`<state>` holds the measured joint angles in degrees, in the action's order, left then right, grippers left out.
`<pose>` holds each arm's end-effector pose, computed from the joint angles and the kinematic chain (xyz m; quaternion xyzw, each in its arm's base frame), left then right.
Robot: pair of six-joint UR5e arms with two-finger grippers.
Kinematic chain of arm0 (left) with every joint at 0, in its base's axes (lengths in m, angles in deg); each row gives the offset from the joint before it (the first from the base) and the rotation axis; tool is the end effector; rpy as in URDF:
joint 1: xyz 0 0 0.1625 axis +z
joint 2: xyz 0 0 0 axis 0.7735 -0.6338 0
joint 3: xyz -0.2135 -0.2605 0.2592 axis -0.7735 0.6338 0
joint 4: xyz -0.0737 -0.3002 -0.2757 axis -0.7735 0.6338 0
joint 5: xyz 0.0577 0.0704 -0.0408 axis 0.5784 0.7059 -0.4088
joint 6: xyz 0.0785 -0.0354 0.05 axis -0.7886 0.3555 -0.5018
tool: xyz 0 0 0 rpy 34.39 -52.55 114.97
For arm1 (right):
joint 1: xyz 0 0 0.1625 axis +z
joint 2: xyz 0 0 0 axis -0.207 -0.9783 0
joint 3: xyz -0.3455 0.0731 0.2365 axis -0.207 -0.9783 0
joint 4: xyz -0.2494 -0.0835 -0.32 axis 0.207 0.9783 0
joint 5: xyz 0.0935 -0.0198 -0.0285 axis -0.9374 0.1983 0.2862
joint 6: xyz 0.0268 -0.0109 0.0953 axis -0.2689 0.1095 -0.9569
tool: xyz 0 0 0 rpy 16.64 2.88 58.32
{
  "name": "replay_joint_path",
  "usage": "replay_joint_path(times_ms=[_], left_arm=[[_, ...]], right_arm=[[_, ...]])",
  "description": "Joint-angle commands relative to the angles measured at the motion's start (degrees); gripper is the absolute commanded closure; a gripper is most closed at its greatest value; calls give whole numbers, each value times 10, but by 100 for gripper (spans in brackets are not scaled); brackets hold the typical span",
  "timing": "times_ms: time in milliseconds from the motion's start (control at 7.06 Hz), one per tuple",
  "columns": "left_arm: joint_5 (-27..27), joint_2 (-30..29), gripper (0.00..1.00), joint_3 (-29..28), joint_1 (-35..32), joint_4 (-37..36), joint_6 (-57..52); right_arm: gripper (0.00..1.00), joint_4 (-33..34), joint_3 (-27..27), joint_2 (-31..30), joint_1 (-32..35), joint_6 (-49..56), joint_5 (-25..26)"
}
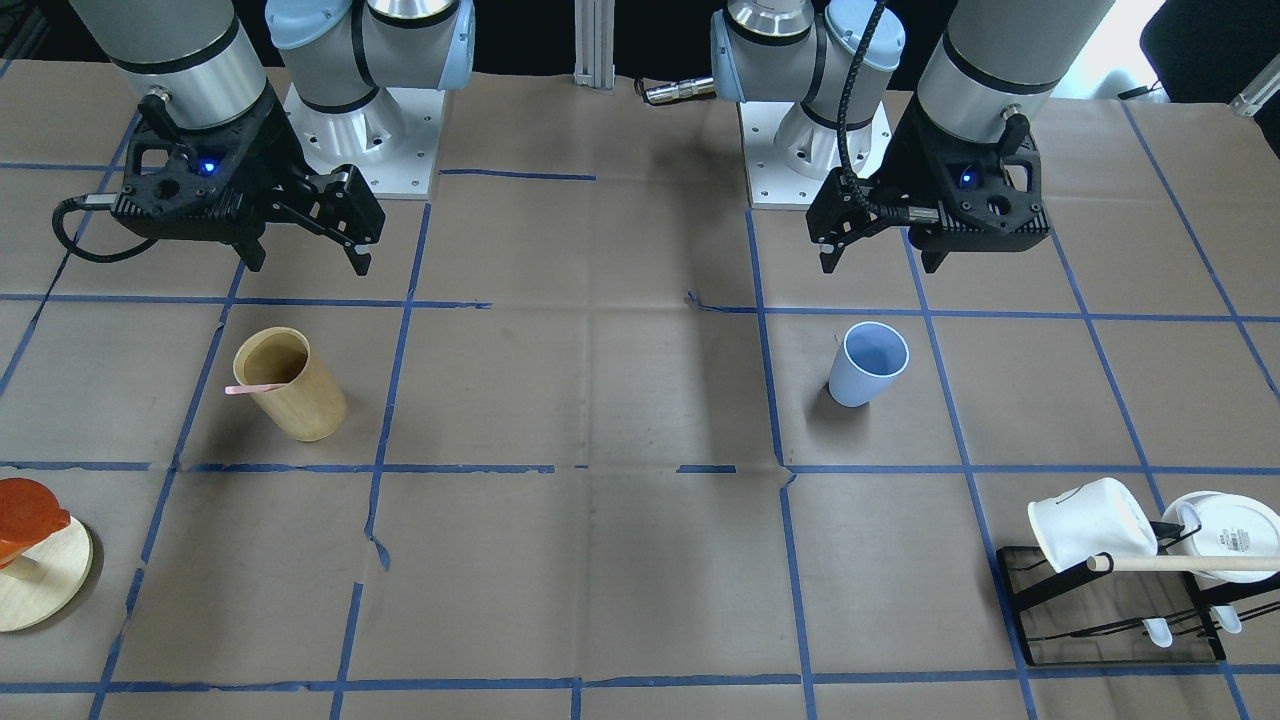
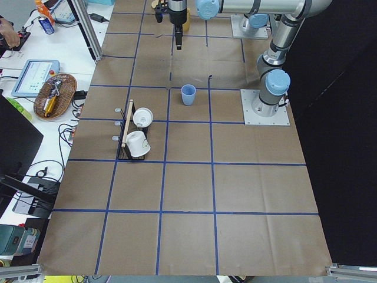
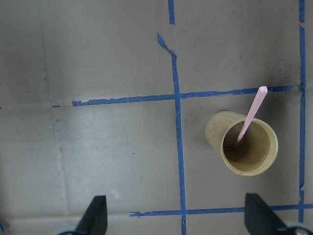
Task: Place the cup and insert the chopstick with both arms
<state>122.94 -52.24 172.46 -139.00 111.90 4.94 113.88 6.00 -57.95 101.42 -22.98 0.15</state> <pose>-0.1197 -0.4930 0.4864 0.0157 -0.9999 -0.0063 0.0037 0.1338 -0.4838 0.4735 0.0325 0.9989 -0.0208 0.0249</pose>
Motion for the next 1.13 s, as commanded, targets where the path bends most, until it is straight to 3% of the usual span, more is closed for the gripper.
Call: replay_joint_path(times_ms=[0,708,992], left_arm=[[4,2,0,1,-1,0,0],[9,6,0,5,0,8,0],[35,1,0,20,12,6,-3]], right_arm=[[0,0,-1,0,0,0,-1],[0,1,-1,-4,0,0,-1],[0,1,0,-5,0,0,-1]])
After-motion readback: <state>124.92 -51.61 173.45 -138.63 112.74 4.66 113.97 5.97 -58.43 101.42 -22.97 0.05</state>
